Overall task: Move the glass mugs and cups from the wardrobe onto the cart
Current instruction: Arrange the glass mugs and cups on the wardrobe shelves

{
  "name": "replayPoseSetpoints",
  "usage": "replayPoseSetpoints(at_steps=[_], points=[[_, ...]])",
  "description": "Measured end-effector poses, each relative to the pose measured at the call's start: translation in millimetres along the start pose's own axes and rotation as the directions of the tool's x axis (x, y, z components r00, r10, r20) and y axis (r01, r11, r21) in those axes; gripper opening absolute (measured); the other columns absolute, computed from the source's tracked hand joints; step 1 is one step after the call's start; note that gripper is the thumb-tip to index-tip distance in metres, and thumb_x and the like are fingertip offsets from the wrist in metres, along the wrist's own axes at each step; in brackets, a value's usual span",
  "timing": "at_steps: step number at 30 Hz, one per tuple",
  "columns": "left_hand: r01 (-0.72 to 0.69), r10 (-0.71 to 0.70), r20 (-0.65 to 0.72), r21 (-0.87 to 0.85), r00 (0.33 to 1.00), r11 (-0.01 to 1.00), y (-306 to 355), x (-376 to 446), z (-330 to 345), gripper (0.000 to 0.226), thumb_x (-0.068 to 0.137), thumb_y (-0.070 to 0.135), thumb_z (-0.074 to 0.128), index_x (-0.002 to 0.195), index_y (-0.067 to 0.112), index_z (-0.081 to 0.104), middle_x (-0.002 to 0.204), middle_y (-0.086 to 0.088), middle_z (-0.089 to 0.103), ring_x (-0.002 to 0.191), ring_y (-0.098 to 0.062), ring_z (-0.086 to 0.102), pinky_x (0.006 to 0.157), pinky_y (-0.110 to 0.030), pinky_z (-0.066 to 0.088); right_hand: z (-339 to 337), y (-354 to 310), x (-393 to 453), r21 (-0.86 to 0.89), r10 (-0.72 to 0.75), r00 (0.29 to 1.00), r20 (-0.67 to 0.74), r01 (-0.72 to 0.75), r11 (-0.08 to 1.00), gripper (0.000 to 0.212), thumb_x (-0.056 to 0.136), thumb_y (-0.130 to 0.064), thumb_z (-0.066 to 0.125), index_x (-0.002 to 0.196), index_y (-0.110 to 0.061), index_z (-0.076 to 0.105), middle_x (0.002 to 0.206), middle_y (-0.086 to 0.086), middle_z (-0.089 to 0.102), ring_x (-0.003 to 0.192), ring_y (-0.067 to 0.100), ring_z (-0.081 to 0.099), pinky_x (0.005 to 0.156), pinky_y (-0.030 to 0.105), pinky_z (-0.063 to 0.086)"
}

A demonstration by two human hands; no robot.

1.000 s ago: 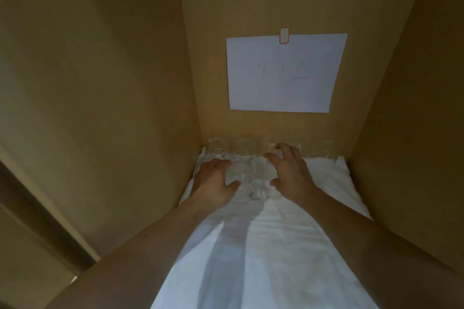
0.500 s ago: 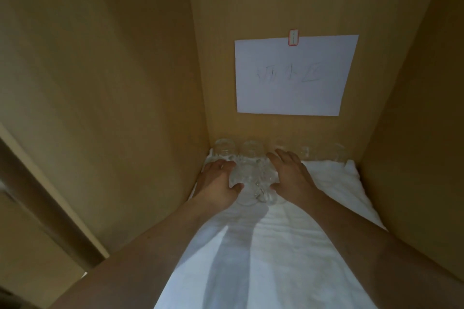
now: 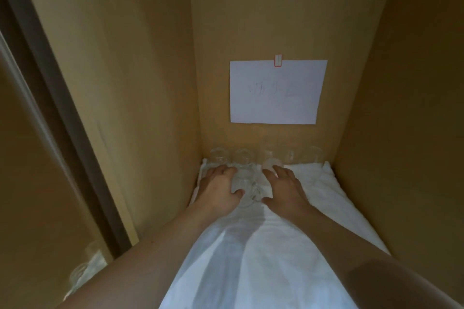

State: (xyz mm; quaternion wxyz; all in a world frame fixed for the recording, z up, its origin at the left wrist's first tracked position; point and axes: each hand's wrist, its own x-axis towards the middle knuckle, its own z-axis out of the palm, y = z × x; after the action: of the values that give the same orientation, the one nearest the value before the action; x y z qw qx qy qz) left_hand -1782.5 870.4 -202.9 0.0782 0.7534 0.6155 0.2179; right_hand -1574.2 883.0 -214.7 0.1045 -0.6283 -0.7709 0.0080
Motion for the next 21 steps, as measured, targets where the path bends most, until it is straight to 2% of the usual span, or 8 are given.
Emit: replayPoseSetpoints(at_steps=[6, 11, 16, 21], points=[[-0.061, 0.062, 0.037, -0.034, 0.997, 0.998, -2, -27, -1, 0.065, 0.089, 0.047, 0.067, 0.145, 0.019, 0.049, 0.144, -0.006, 0.051, 0.135, -0.029, 0.043, 0.111, -0.039, 0.039, 5, -22, -42, 0.01, 0.093, 0.995, 0.026, -0.094, 0.996, 0.085, 0.088, -0.049, 0.069, 0.158, -0.028, 0.025, 0.164, 0.008, 0.023, 0.148, 0.032, 0.023, 0.116, 0.043, 0.032], [-0.085, 0.093, 0.1, -0.077, 0.991, 0.993, -4, -51, 5, 0.065, 0.092, 0.047, 0.064, 0.148, 0.021, 0.044, 0.148, -0.004, 0.046, 0.138, -0.029, 0.036, 0.11, -0.04, 0.039, 12, -39, -80, -0.007, 0.153, 0.987, 0.041, -0.153, 0.988, 0.082, 0.089, -0.049, 0.068, 0.157, -0.026, 0.027, 0.162, 0.008, 0.028, 0.146, 0.032, 0.027, 0.115, 0.041, 0.035], [-0.104, 0.111, 0.121, -0.065, 0.986, 0.992, -3, -80, 9, 0.065, 0.091, 0.05, 0.063, 0.147, 0.024, 0.045, 0.148, -0.003, 0.046, 0.137, -0.028, 0.037, 0.107, -0.039, 0.041, 11, -53, -110, -0.015, 0.168, 0.984, 0.05, -0.168, 0.986, 0.081, 0.091, -0.048, 0.066, 0.157, -0.025, 0.027, 0.162, 0.008, 0.029, 0.146, 0.031, 0.027, 0.115, 0.042, 0.034], [-0.075, 0.079, 0.082, -0.048, 0.993, 0.996, 5, -99, -4, 0.066, 0.09, 0.05, 0.063, 0.147, 0.023, 0.045, 0.148, -0.003, 0.046, 0.138, -0.029, 0.037, 0.107, -0.039, 0.041, 2, -55, -131, -0.038, 0.152, 0.987, 0.056, -0.15, 0.988, 0.08, 0.091, -0.05, 0.065, 0.157, -0.026, 0.026, 0.161, 0.007, 0.03, 0.146, 0.03, 0.027, 0.115, 0.042, 0.034]])
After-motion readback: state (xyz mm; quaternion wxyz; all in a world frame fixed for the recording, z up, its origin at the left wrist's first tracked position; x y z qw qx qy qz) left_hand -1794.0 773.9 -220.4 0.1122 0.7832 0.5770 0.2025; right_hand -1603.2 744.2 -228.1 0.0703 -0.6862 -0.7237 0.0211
